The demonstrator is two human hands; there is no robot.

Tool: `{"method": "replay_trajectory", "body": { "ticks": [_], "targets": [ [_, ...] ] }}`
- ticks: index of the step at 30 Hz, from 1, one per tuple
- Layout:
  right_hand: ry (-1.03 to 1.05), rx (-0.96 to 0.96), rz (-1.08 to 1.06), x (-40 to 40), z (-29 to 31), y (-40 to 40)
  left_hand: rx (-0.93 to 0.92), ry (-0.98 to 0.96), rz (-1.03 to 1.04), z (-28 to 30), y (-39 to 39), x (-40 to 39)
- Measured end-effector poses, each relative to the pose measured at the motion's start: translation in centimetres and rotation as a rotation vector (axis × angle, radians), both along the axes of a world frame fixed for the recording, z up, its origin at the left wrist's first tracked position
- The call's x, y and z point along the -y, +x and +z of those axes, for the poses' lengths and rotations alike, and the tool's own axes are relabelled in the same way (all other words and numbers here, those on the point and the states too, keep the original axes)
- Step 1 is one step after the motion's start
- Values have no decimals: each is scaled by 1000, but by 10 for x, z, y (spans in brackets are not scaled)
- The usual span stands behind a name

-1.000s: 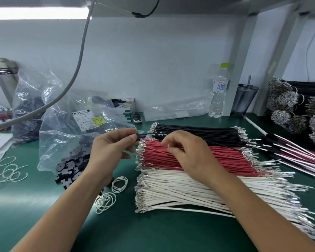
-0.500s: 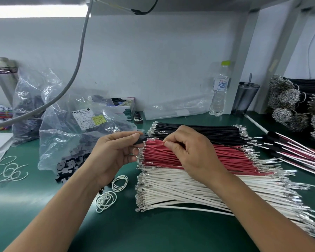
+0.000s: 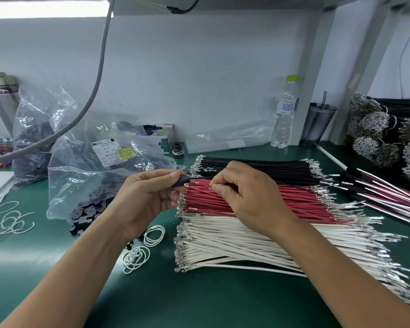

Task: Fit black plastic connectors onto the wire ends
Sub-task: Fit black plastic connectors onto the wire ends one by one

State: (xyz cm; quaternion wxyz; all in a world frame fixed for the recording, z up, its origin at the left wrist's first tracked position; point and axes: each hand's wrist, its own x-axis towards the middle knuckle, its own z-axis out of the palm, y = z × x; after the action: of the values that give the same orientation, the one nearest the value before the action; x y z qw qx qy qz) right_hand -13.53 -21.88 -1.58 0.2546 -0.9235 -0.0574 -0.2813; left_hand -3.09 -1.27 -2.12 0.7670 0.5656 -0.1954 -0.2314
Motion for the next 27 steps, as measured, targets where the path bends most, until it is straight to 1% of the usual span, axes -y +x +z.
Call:
{"method": "replay_trajectory", "body": {
  "ticks": [2, 6, 8, 11, 14, 17, 19, 21, 22, 25, 27],
  "targets": [
    [8, -26, 7, 0, 2, 0, 27, 14, -1, 1, 0, -1],
    [71, -126, 15, 1, 6, 0, 143, 109, 13, 3, -4, -2],
    [93, -150, 13, 2, 6, 1, 143, 125, 9, 3, -6, 0],
    [108, -128, 9, 3, 4, 1, 88, 106, -10, 2, -9, 4],
    [41, -66, 1, -1, 1, 0, 7, 62, -5, 3, -11, 8],
    [-4, -6, -31, -3, -1, 1, 20, 72, 20, 4, -15, 9],
    [-8, 4, -47, -4, -3, 1, 157, 158, 121, 2, -17, 12],
    [-10, -10, -51, -5, -5, 3, 347, 248, 260, -2, -17, 14],
    [-4, -20, -54, -5, -5, 4, 434, 265, 293, -3, -16, 15],
    [53, -31, -68, -2, -7, 6, 656, 327, 216, -4, -16, 11],
    [141, -13, -57, 1, -7, 5, 698, 413, 202, -4, -16, 9]
  ]
}}
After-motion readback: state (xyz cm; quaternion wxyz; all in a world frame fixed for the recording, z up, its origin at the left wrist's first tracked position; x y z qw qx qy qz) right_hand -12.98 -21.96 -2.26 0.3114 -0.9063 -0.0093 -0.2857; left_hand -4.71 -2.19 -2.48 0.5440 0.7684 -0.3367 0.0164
